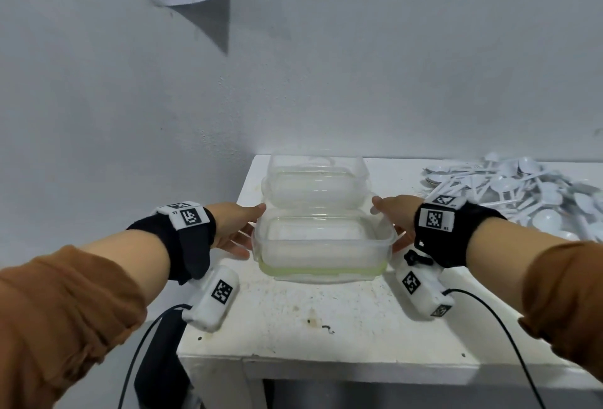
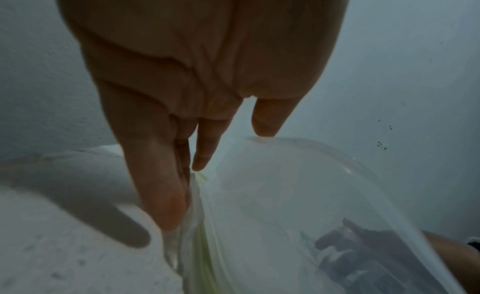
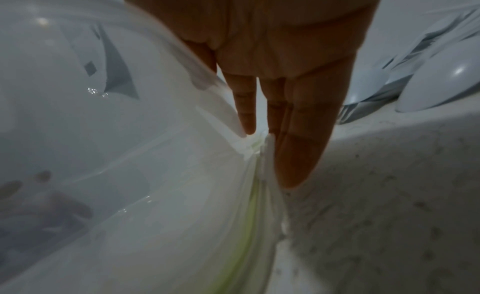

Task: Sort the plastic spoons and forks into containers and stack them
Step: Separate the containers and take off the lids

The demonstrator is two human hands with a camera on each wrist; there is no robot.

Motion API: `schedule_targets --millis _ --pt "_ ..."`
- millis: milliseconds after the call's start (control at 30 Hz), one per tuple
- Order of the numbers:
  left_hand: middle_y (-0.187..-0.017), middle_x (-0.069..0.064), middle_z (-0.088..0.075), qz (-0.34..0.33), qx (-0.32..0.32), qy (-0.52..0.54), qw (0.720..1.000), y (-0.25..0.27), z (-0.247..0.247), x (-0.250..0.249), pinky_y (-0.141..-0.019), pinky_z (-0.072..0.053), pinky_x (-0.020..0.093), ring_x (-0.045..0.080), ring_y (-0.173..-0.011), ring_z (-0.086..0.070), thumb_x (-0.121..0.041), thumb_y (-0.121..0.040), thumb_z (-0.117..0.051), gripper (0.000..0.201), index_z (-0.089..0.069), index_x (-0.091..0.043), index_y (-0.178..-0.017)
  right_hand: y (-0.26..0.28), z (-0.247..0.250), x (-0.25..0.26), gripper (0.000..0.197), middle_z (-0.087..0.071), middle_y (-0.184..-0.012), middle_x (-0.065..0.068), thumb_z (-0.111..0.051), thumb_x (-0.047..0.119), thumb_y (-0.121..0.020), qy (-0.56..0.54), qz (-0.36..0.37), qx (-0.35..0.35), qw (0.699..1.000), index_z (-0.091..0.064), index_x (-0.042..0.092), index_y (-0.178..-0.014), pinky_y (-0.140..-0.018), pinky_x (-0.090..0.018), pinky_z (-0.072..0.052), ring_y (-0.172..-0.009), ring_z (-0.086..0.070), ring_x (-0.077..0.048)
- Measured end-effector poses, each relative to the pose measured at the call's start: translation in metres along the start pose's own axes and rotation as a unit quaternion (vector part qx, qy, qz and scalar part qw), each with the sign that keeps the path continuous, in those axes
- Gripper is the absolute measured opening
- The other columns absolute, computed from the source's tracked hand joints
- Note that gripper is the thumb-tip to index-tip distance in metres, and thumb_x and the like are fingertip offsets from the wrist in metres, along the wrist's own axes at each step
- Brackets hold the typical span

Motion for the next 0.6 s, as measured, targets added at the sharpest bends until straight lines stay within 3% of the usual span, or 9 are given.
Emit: schedule_targets --millis 100,200,300,367,400,533,600 --pt "-0.084 0.009 -0.06 0.002 -0.008 0.006 1.0 0.001 0.003 0.001 -0.067 -0.057 0.034 0.022 -0.065 -0.06 -0.041 -0.096 -0.046 0.037 -0.059 -0.006 -0.093 0.001 -0.003 0.001 0.043 -0.062 -0.092 -0.012 -0.039 0.044 -0.097 0.001 0.002 0.004 1.0 -0.056 0.01 -0.119 -0.086 -0.052 -0.053 -0.089 -0.066 -0.036" --pt "-0.085 0.008 -0.06 -0.002 -0.023 0.009 1.0 0.005 0.007 0.0 -0.075 -0.054 0.037 0.02 -0.068 -0.058 -0.039 -0.096 -0.046 0.039 -0.058 -0.003 -0.105 0.007 -0.001 0.002 0.044 -0.061 -0.088 -0.011 -0.04 0.043 -0.098 0.002 0.007 -0.001 1.0 -0.056 0.007 -0.118 -0.084 -0.045 -0.055 -0.076 -0.064 -0.03" --pt "-0.111 0.011 -0.059 -0.023 -0.054 -0.003 0.998 0.015 0.013 -0.01 -0.078 -0.052 0.034 0.024 -0.097 -0.059 -0.038 -0.096 -0.047 0.045 -0.052 -0.005 -0.127 0.016 0.009 0.012 0.044 -0.06 -0.1 -0.009 -0.041 0.043 -0.097 0.051 0.027 -0.014 0.998 -0.054 0.007 -0.12 -0.087 -0.042 -0.054 -0.087 -0.062 -0.027" --pt "-0.129 0.011 -0.053 -0.049 -0.081 -0.024 0.995 0.027 0.018 -0.024 -0.088 -0.047 0.033 0.024 -0.119 -0.052 -0.034 -0.097 -0.046 0.045 -0.046 -0.006 -0.133 0.027 0.023 0.025 0.039 -0.057 -0.106 -0.008 -0.041 0.037 -0.097 0.102 0.059 -0.03 0.993 -0.051 0.006 -0.119 -0.088 -0.042 -0.053 -0.09 -0.06 -0.025" --pt "-0.132 0.009 -0.051 -0.066 -0.091 -0.03 0.993 0.033 0.019 -0.033 -0.093 -0.045 0.032 0.023 -0.123 -0.049 -0.031 -0.098 -0.045 0.043 -0.046 -0.006 -0.133 0.033 0.031 0.033 0.033 -0.056 -0.103 -0.008 -0.042 0.032 -0.097 0.117 0.08 -0.04 0.989 -0.052 0.006 -0.116 -0.085 -0.041 -0.053 -0.089 -0.058 -0.024" --pt "-0.121 0.005 -0.056 -0.152 -0.099 -0.06 0.982 0.061 0.014 -0.076 -0.1 -0.044 0.033 0.018 -0.106 -0.053 -0.025 -0.098 -0.044 0.027 -0.054 -0.011 -0.119 0.066 0.068 0.058 0.017 -0.062 -0.089 -0.004 -0.048 0.021 -0.095 0.179 0.147 -0.067 0.97 -0.058 0.011 -0.104 -0.068 -0.031 -0.053 -0.079 -0.061 -0.02" --pt "-0.115 0.006 -0.057 -0.176 -0.076 -0.051 0.98 0.071 0.0 -0.094 -0.097 -0.044 0.034 0.017 -0.098 -0.053 -0.021 -0.098 -0.044 0.017 -0.054 -0.013 -0.109 0.077 0.084 0.062 0.012 -0.064 -0.082 -0.002 -0.051 0.021 -0.094 0.232 0.151 -0.07 0.958 -0.059 0.013 -0.096 -0.064 -0.028 -0.053 -0.07 -0.062 -0.017"
Point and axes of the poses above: each hand's wrist, its own y-axis away from the middle knuckle, its own z-axis out of the back of the hand, x = y × z, the point moved 10 cm from there along -y, towards the middle knuckle
